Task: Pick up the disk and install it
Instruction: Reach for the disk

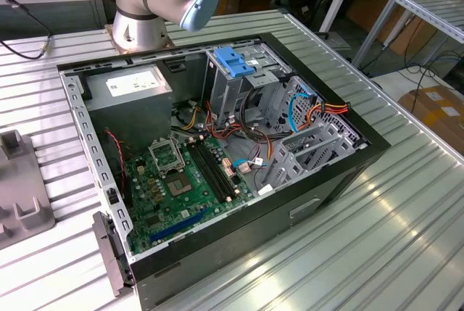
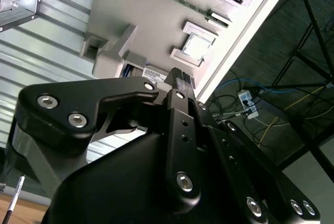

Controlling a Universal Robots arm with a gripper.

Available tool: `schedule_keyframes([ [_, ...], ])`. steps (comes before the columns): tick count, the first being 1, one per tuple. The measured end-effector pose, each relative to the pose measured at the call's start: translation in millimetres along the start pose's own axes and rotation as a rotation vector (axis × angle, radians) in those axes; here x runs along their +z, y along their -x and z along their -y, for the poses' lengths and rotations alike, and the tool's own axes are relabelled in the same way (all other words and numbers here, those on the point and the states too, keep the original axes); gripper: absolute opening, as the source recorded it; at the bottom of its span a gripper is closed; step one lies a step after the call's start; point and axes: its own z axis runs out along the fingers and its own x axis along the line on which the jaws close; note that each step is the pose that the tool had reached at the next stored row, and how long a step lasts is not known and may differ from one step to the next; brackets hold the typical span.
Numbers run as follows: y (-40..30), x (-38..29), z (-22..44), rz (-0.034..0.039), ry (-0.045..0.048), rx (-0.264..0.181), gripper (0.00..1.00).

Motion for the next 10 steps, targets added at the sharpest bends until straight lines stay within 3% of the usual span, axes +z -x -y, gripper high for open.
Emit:
schedule_keyframes([
  [10,-3.7,0.0,0.3,0.0001,-0.0013,0.0,0.1],
])
